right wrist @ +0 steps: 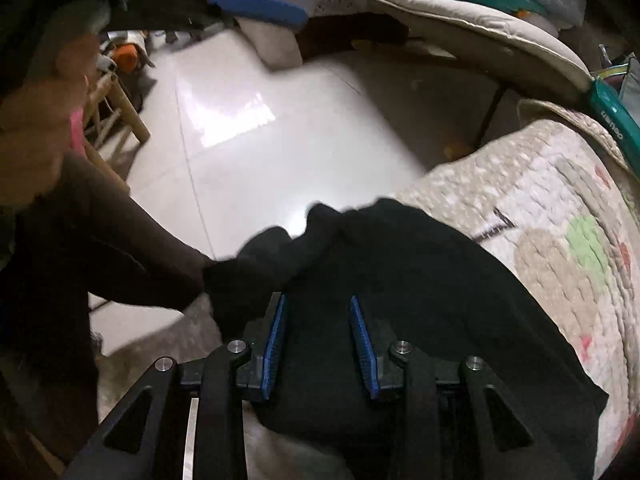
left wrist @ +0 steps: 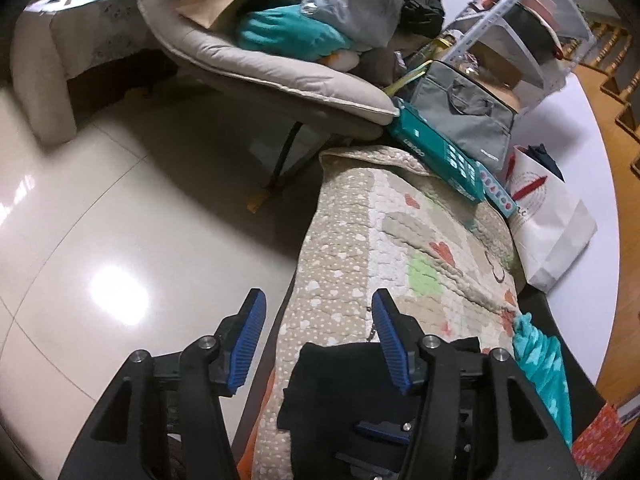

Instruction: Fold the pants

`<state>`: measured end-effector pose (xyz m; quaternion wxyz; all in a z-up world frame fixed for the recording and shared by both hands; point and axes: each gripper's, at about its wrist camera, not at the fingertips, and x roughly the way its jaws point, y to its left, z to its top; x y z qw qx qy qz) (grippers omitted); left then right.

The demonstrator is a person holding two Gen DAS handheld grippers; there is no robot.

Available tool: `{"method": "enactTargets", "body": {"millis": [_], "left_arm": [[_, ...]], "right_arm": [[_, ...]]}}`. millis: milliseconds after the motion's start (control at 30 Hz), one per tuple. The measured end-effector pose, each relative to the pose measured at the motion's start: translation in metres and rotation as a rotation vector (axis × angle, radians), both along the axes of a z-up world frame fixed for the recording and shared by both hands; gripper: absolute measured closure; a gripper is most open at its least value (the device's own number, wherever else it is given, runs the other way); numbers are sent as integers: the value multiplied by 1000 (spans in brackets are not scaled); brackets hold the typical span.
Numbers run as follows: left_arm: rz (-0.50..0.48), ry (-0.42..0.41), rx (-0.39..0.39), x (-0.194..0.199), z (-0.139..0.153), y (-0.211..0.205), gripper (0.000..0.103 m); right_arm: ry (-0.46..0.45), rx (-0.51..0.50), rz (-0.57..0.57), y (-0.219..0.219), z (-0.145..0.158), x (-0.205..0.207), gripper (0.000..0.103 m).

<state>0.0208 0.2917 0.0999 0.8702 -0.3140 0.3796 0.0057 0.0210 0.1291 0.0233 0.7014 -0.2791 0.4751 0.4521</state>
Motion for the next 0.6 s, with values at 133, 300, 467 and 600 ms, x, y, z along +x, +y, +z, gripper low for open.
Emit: {"method": "enactTargets", "body": {"millis": [133, 300, 467, 600], "left_arm": [[18, 18, -59, 1, -7, 8, 48], [21, 25, -55, 1, -8, 9, 48], [27, 29, -70, -1, -9, 12, 48], [47, 28, -85, -2, -9, 17, 48]], "right_arm": [[-42, -31, 17, 6, -6, -4, 67], [-111, -13, -26, 28, -8, 4, 65], [-176, -75, -15, 42, -22, 14, 82], [-93, -19, -98, 35, -11, 29, 93]]}}
